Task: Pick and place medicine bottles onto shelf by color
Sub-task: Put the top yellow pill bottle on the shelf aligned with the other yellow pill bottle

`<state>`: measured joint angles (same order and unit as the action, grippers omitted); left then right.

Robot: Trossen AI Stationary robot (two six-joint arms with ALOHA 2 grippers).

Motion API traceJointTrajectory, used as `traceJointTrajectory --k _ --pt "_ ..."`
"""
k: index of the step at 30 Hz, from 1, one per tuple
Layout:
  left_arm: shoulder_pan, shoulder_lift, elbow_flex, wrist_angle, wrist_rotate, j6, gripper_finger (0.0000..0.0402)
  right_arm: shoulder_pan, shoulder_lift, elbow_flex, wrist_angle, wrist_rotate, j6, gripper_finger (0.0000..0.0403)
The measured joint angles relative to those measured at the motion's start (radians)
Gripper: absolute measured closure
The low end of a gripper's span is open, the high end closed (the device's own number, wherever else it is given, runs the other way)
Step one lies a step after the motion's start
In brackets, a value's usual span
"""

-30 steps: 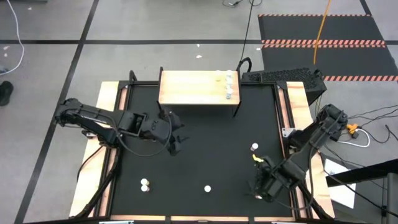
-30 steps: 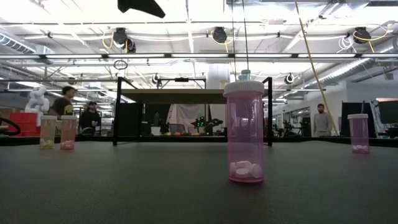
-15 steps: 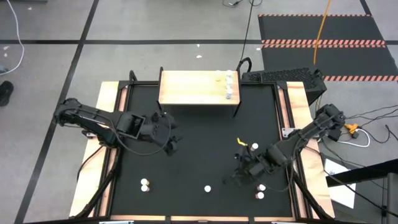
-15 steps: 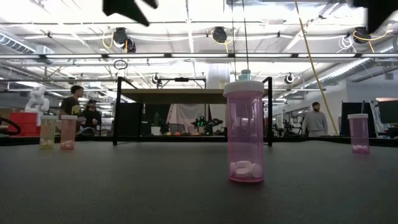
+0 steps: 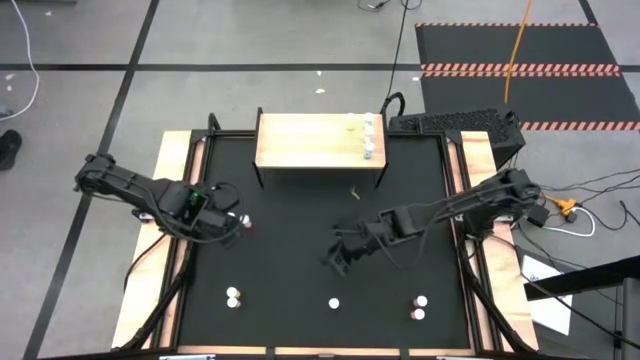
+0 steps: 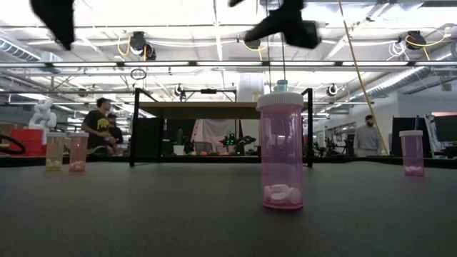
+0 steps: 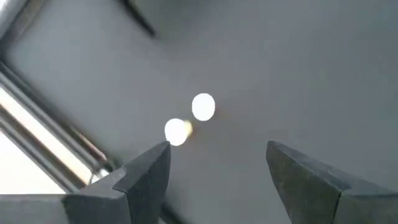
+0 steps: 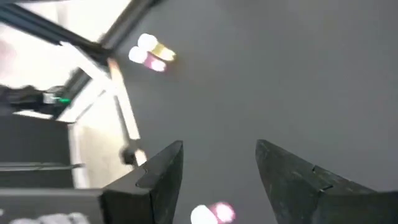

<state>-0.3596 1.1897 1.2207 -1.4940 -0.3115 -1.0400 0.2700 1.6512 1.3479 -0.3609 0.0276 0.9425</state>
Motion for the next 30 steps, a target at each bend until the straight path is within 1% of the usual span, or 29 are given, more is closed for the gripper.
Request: traceJointTrajectory --k 3,6,10,13,17,21,30 --pt "0.022 -0.062 -0.112 0.025 0.046 -0.052 0.0135 -0.023 0.044 0.0 0.123 -0.068 -0.022 0.0207" --pt "0.078 -0.123 -0.236 0.073 0.108 -0.076 0.0135 -0.023 0.066 0.0 0.188 -0.082 -0.028 0.0207" --pt "0.171 -0.178 -0.38 0.169 0.204 -0.066 0.0135 -0.012 0.064 0.0 0.184 -0.079 -0.035 0.0207" --pt "0.229 -0.182 -0.45 0.219 0.218 -0.024 0.0135 -0.006 0.065 0.0 0.18 -0.078 -0.039 0.0207" --pt "0.293 -0.174 -0.507 0.292 0.214 0.051 0.0135 -0.002 0.064 0.0 0.161 -0.081 -0.039 0.0207" --pt "0.343 -0.175 -0.535 0.354 0.209 0.101 0.0135 -0.001 0.064 0.0 0.155 -0.081 -0.04 0.0207" --pt "0.413 -0.174 -0.598 0.4 0.207 0.159 0.0135 0.0 0.064 0.0 0.151 -0.082 -0.046 0.0207"
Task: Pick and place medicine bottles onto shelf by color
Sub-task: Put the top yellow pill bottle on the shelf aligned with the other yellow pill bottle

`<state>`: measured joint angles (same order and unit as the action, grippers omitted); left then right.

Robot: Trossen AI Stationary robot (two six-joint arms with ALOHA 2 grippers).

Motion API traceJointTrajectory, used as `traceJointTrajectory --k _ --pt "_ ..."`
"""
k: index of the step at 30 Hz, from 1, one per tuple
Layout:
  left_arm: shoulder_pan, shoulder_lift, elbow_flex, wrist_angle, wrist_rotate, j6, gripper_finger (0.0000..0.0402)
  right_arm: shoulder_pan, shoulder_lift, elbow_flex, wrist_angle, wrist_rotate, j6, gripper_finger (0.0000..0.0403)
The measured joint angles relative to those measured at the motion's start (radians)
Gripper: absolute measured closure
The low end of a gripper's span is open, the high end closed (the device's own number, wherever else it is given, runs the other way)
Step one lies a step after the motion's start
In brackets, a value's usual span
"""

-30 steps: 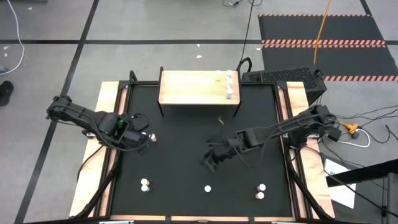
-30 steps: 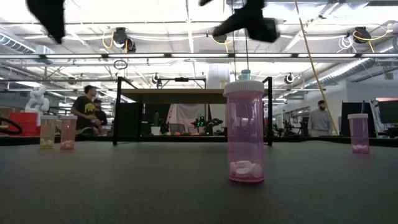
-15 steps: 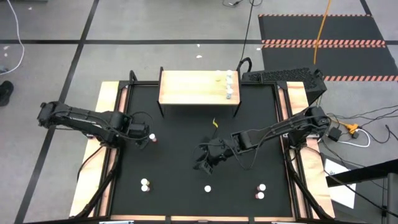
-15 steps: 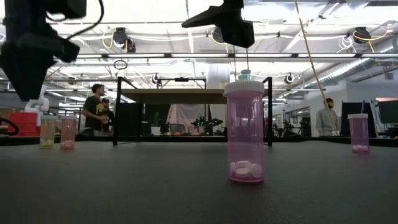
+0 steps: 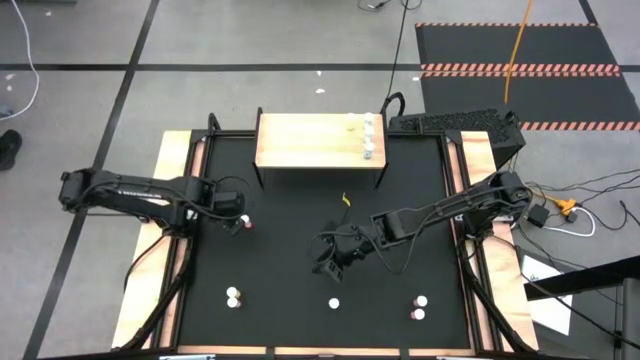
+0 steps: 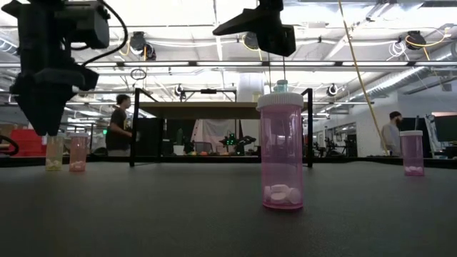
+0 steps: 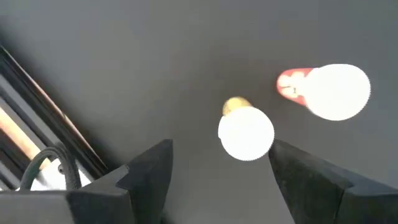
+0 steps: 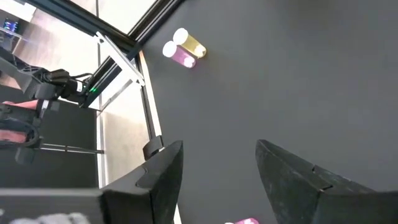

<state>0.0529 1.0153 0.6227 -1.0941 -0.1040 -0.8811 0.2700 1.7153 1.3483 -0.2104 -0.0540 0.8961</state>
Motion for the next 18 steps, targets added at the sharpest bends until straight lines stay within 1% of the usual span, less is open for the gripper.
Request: traceJointTrajectory --k 7,9,11,18 --pt "0.006 0.0 -0.019 0.063 0.007 0.014 0.0136 0.0 0.0 0.0 -0.004 -0.001 0.0 0.0207" --pt "0.006 0.0 -0.019 0.079 0.007 0.016 0.0144 0.0 0.0 0.0 -0.004 -0.003 0.0 0.0207" --pt "0.006 0.0 -0.019 0.095 0.008 0.023 0.016 0.0 0.0 0.0 -0.004 -0.003 0.0 0.0207" --pt "0.006 0.0 -0.019 0.105 0.008 0.04 0.0233 0.0 0.0 0.0 -0.004 -0.029 0.0 0.0207"
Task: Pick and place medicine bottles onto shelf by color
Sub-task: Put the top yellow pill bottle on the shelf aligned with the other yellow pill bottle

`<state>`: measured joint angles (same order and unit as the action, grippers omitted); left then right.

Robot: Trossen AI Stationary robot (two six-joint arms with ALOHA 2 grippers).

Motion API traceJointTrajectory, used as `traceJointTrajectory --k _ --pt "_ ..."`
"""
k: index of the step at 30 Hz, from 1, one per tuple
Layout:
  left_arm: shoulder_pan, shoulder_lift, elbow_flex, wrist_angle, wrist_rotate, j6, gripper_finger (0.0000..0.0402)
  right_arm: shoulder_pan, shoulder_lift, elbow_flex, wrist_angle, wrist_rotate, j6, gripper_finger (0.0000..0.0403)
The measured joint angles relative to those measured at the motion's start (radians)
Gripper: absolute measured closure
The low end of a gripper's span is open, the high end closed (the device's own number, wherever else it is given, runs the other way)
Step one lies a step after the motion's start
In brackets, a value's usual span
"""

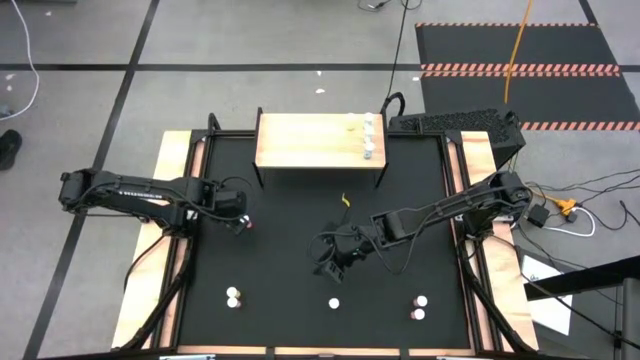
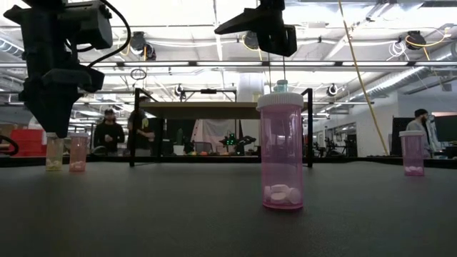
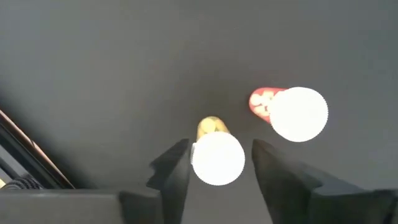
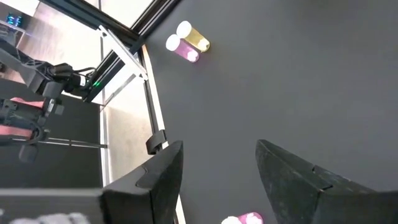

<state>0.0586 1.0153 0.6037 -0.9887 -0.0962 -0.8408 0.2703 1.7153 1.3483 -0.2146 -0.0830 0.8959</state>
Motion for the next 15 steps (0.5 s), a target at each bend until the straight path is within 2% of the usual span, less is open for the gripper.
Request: traceJointTrajectory --k 7,11,15 --pt "0.0 0.0 0.0 -0.003 0.002 0.001 0.0283 0.0 0.0 0.0 0.0 -0.001 -0.01 0.0207" --pt "0.0 0.0 0.026 -0.054 0.089 -0.042 0.0284 0.0 -0.008 0.0 0.01 -0.001 -0.051 0.0207" --pt "-0.038 -0.015 0.131 -0.151 0.16 -0.089 0.0273 -0.014 -0.022 0.0 0.087 0.0 -0.144 0.0207"
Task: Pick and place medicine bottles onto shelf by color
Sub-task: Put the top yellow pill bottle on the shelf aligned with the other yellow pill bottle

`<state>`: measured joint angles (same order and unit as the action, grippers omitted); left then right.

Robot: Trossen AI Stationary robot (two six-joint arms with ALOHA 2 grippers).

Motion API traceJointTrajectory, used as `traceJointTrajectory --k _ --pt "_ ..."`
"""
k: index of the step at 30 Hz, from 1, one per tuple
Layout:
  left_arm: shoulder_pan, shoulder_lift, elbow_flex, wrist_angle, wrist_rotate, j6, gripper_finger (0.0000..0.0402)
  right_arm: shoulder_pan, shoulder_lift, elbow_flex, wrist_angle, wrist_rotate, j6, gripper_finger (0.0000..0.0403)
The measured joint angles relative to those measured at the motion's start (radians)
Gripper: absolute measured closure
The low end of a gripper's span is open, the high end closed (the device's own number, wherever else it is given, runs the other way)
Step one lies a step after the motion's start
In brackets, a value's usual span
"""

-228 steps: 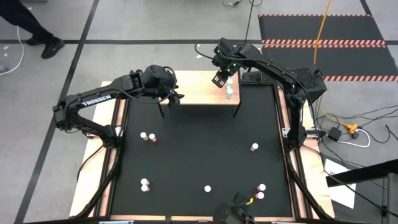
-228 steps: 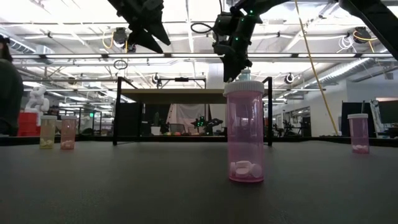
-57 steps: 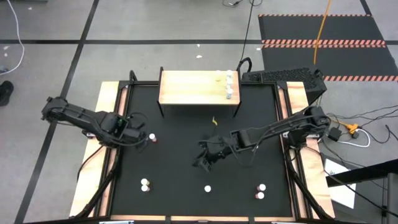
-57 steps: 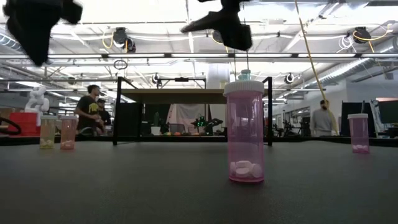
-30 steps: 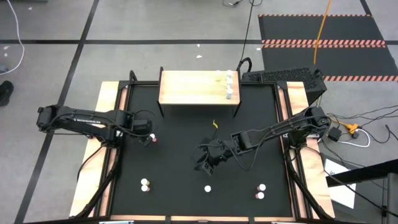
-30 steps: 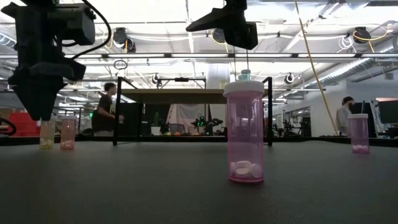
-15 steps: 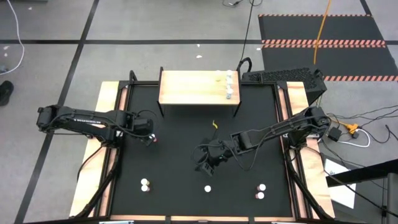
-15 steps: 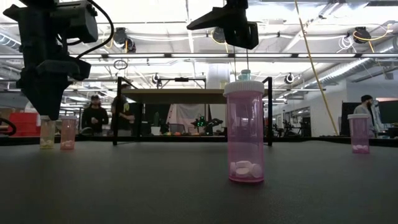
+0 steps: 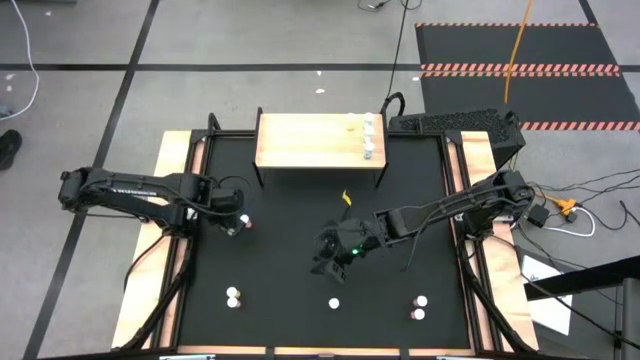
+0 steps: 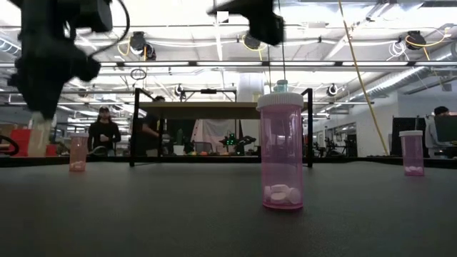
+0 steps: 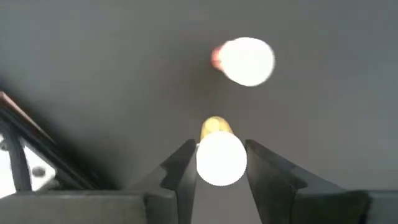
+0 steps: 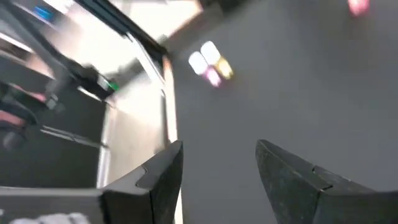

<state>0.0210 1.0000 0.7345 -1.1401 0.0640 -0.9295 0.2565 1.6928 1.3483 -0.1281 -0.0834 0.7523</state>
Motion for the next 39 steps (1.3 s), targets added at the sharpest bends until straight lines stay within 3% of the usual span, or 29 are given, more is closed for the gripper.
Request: traceJointTrajectory --k 4,9,15,22,28,39 --pt "-0.047 -0.019 0.147 -0.047 0.0 -0.04 0.0272 -0.022 0.001 0.016 0.096 0.001 -0.055 0.0207" --pt "-0.099 -0.005 0.332 0.015 -0.032 -0.09 0.0271 -0.04 0.027 0.12 0.11 0.052 -0.182 0.0206" --pt "-0.14 0.102 0.509 0.095 -0.103 -0.026 0.0271 -0.08 0.107 0.242 0.101 0.14 -0.323 0.0206" --pt "-0.141 0.228 0.651 0.091 -0.108 0.055 0.027 -0.124 0.121 0.249 0.097 0.158 -0.37 0.0206" --pt "-0.141 0.258 0.72 0.097 -0.108 0.091 0.027 -0.132 0.121 0.249 0.072 0.192 -0.444 0.0206" --pt "-0.14 0.259 0.729 0.096 -0.108 0.098 0.027 -0.146 0.12 0.249 0.071 0.188 -0.455 0.0206"
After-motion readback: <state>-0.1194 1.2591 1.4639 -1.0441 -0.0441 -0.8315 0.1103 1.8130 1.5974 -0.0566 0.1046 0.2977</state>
